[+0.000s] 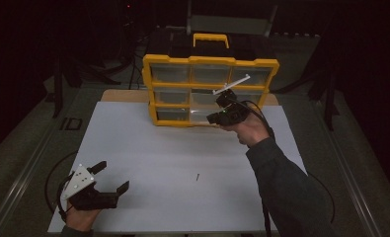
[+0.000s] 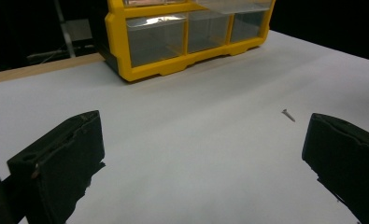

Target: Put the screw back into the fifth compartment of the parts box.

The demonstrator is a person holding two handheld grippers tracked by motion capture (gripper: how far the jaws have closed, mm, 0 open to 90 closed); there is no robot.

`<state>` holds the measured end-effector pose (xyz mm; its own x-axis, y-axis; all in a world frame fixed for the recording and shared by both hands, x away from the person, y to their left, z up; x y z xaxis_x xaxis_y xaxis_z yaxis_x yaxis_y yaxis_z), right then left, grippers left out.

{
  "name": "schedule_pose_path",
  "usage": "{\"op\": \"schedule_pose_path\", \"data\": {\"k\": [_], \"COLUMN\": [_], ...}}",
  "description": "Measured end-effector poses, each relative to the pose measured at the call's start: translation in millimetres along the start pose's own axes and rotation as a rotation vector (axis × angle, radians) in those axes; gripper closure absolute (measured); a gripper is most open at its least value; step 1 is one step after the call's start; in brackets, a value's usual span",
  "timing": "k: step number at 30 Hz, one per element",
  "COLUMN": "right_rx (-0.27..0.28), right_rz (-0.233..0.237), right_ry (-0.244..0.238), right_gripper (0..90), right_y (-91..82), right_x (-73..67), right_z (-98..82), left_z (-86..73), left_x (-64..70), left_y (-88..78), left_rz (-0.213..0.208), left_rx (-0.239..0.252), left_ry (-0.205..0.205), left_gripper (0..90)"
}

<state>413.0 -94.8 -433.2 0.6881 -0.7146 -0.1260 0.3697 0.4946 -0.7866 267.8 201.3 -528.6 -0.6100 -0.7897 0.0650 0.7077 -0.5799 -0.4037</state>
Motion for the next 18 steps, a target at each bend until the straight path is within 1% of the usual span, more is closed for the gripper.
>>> {"op": "schedule_pose_path", "data": {"k": [11, 18], "right_rx": [0.017, 0.026], "right_rz": [-0.007, -0.018], "right_ry": [0.036, 0.04], "right_gripper": [87.5, 87.5], "right_y": [-6.2, -9.8], "right_x": [8.5, 11.8], "right_z": [10.1, 16.9], "left_z": [0.3, 0.1], "left_x": [-0.1, 0.1], "left_y": [-0.4, 0.1], "left_rz": [0.001, 0.0], "left_rx": [0.001, -0.001], "left_ry": [0.0, 0.004], "left_gripper": [0.0, 0.0]}}
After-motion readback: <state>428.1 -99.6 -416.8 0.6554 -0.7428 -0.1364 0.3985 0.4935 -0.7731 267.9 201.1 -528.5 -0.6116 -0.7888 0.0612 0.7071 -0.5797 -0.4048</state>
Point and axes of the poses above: each handheld gripper's, and its own axes: y roughly forward along the jaws, z roughly out of its top, x roughly to its right, the point moved 9 cm from there along y, roughly forward along the jaws
